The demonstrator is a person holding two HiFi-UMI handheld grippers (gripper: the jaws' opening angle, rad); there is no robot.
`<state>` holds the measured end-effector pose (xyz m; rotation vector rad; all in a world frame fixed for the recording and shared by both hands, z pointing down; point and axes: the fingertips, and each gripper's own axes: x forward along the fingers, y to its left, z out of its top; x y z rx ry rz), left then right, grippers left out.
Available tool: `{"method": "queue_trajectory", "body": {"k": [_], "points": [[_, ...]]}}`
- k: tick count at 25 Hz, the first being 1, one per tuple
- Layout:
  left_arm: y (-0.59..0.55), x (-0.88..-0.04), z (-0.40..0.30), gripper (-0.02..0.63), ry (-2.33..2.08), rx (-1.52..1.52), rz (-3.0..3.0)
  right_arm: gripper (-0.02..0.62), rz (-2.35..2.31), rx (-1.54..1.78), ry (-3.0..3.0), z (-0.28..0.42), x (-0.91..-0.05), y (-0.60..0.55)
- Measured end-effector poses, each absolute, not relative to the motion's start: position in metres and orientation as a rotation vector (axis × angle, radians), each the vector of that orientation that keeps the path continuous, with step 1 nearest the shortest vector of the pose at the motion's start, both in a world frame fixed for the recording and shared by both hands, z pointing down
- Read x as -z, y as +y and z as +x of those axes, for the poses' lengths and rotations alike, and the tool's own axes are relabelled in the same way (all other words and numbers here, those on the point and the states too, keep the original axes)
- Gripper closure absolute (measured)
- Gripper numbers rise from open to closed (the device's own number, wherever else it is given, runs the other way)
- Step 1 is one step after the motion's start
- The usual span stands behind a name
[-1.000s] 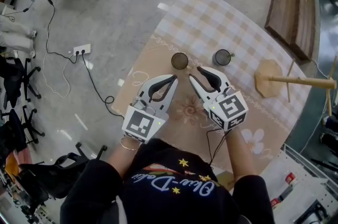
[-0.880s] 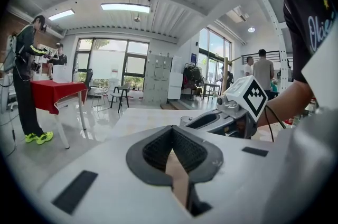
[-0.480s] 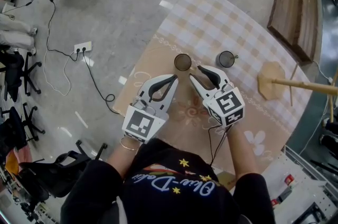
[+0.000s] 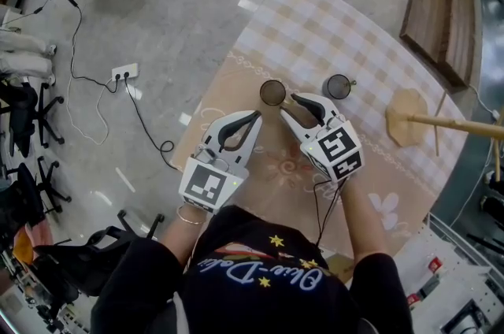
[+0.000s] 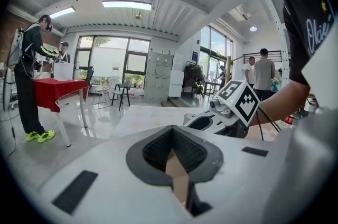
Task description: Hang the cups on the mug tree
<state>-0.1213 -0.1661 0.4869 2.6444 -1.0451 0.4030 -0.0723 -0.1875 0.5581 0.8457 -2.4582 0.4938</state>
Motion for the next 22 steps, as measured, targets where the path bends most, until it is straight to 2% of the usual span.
{"method": "queue_trajectory", "body": {"k": [9,18,22], "points": [[-0.164,-0.490,-0.123,0.604,-1.031,-0.411,2.643,0.453,0.769,-0.473,-2.404,-0.077,-0.566,-0.186],[-0.163,-0.491,-0.124,0.604,-1.021,-0.418,2.650,0.533,0.774,-0.412,-2.364,-0.076,-0.569,-0.188],[-0.163,-0.490,-0.124,0.604,-1.019,-0.421,2.671,0.535,0.784,-0.372,-2.348,-0.077,-0.571,-0.189]]}}
